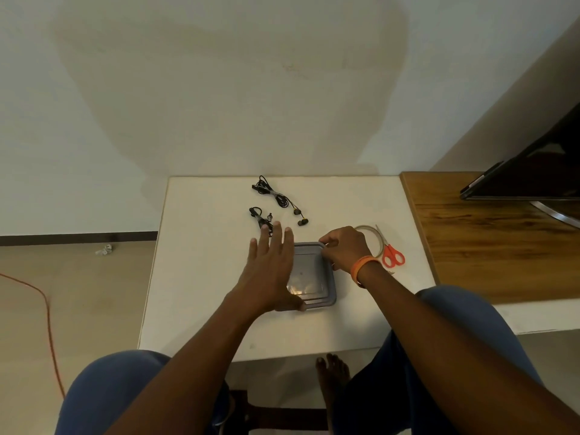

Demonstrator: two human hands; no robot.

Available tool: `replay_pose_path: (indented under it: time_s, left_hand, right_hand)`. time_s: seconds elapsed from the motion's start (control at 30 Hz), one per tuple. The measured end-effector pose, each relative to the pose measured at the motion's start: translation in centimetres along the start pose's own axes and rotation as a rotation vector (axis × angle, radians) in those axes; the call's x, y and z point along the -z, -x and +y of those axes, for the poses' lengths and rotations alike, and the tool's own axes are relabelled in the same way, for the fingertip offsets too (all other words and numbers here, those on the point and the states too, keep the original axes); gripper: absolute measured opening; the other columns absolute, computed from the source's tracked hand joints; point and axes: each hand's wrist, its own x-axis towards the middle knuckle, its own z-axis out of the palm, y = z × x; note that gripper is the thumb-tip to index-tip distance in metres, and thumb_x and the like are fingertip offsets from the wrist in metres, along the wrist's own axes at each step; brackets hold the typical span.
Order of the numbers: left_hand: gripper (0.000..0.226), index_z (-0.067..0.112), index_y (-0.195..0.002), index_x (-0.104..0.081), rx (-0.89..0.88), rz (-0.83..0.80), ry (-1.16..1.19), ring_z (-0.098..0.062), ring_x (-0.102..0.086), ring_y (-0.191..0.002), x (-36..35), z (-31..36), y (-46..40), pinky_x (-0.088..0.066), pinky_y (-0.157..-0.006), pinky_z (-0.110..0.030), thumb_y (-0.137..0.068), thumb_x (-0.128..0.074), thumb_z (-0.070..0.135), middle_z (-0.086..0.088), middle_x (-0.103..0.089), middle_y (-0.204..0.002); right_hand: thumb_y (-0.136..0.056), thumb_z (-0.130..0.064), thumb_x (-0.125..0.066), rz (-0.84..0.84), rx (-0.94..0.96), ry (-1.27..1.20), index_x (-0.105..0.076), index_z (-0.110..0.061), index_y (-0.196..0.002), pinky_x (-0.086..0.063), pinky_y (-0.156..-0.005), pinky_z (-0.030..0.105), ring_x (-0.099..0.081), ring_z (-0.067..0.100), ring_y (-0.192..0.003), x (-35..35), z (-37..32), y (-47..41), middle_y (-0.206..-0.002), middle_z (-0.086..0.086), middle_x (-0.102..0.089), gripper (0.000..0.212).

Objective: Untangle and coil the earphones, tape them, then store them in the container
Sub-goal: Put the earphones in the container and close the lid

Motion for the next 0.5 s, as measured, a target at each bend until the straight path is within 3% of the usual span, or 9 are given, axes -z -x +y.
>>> replay_pose_path:
  time_s: [0.07, 0.17, 0.27, 0.4, 0.5]
  left_hand:
    - [0.151, 0.004, -0.152, 0.018, -0.049, -0.039, -0.05, -0.039, 0.022, -0.146, -0.9, -0.1, -0.2, 0.001, -0.121, -0.053, -0.056, -0.078, 0.071, -0.02, 0.024, -0.159]
    - [0.147, 0.003, -0.153, 0.007, -0.059, 0.011, -0.13, -0.037, -0.006, -0.148, -1.9, 0.0, -0.4, -0.015, -0.122, -0.045, -0.056, -0.082, 0.067, -0.017, -0.003, -0.161]
    - [0.138, 0.004, -0.152, -0.005, -0.061, 0.115, -0.145, -0.027, -0.026, -0.135, -1.9, 0.1, -0.7, -0.029, -0.115, -0.037, -0.056, -0.084, 0.062, -0.011, -0.023, -0.149]
    - [0.132, 0.007, -0.15, -0.013, -0.044, 0.138, -0.107, -0.023, -0.033, -0.128, -1.7, 0.1, -1.1, -0.038, -0.108, -0.035, -0.052, -0.087, 0.059, -0.007, -0.03, -0.143]
    - [0.133, 0.008, -0.149, -0.012, -0.036, 0.129, -0.111, -0.022, -0.035, -0.127, -1.6, 0.3, -1.2, -0.039, -0.106, -0.036, -0.051, -0.087, 0.057, -0.006, -0.031, -0.143]
  right_hand:
    - [-0.076, -0.003, -0.071, 0.004, 0.009, -0.005, -0.072, -0.005, -0.103, -0.06, -0.063, 0.03, -0.068, 0.023, -0.075, 0.0, 0.0, 0.0, -0.095, 0.012, -0.072, 0.027]
    - [-0.069, -0.014, -0.082, -0.018, 0.02, 0.005, -0.072, -0.004, -0.098, -0.059, -0.071, 0.034, -0.067, 0.022, -0.077, 0.3, -0.3, 0.0, -0.09, 0.011, -0.072, 0.032]
    - [-0.06, -0.026, -0.09, -0.079, -0.011, 0.014, -0.068, -0.008, -0.093, -0.056, -0.071, 0.028, -0.063, 0.017, -0.076, 0.4, -0.4, 0.1, -0.087, 0.005, -0.069, 0.044]
    - [-0.061, -0.024, -0.089, -0.06, -0.014, 0.04, -0.069, -0.008, -0.09, -0.053, -0.073, 0.028, -0.06, 0.015, -0.075, 0.1, -0.6, 0.2, -0.088, 0.007, -0.07, 0.039]
    - [-0.062, -0.026, -0.089, -0.056, 0.016, 0.132, -0.071, -0.001, -0.084, -0.056, -0.075, 0.035, -0.065, 0.025, -0.075, 0.3, -1.0, 0.1, -0.084, 0.012, -0.072, 0.038]
